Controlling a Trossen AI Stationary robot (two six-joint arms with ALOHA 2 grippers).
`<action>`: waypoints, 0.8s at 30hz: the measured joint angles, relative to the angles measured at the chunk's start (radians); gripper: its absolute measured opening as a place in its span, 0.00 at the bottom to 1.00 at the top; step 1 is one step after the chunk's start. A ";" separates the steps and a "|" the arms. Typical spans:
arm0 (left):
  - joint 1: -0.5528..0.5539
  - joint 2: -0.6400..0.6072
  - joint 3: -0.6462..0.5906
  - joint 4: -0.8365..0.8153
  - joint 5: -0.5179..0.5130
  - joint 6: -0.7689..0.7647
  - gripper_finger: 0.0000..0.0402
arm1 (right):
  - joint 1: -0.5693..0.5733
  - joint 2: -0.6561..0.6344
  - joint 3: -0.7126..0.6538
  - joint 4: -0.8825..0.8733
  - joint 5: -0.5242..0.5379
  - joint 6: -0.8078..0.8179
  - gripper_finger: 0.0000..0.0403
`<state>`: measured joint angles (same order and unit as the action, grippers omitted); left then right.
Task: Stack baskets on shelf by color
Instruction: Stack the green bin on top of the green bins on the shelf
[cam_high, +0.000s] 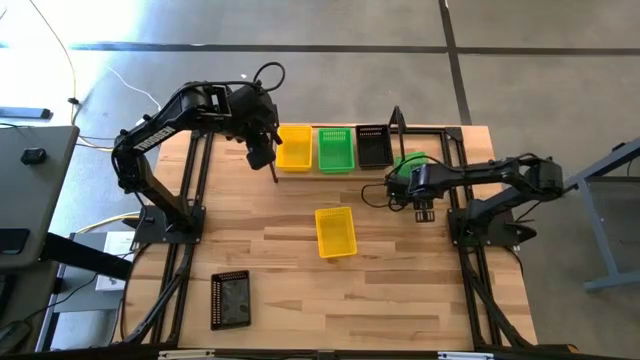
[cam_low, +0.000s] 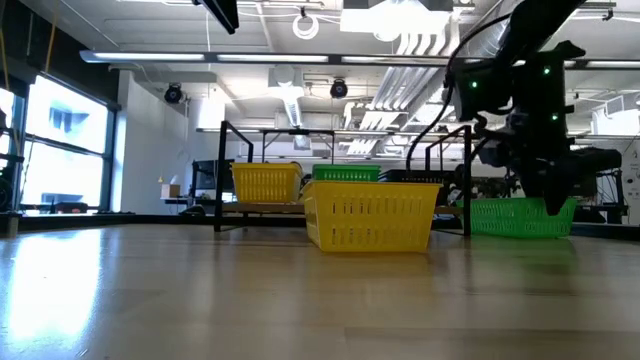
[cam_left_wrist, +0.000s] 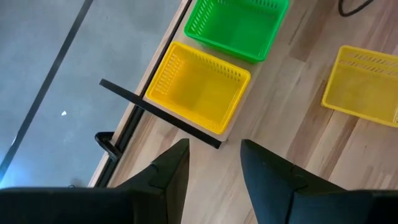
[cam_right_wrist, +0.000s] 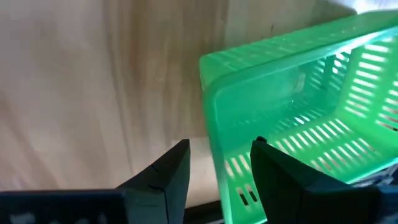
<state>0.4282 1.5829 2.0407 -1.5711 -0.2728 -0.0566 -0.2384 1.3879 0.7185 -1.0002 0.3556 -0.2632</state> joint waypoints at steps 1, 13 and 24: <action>0.000 0.000 0.000 0.000 0.000 0.000 0.33 | -0.002 0.014 0.000 0.000 0.008 0.000 0.38; 0.000 0.000 0.000 0.000 0.000 0.008 0.33 | -0.016 0.091 0.005 -0.036 -0.053 0.088 0.03; 0.000 0.000 0.000 0.000 0.000 0.006 0.33 | 0.007 0.090 0.153 -0.221 -0.102 0.315 0.00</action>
<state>0.4282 1.5829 2.0411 -1.5711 -0.2726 -0.0502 -0.2319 1.4780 0.8710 -1.2215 0.2539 0.0516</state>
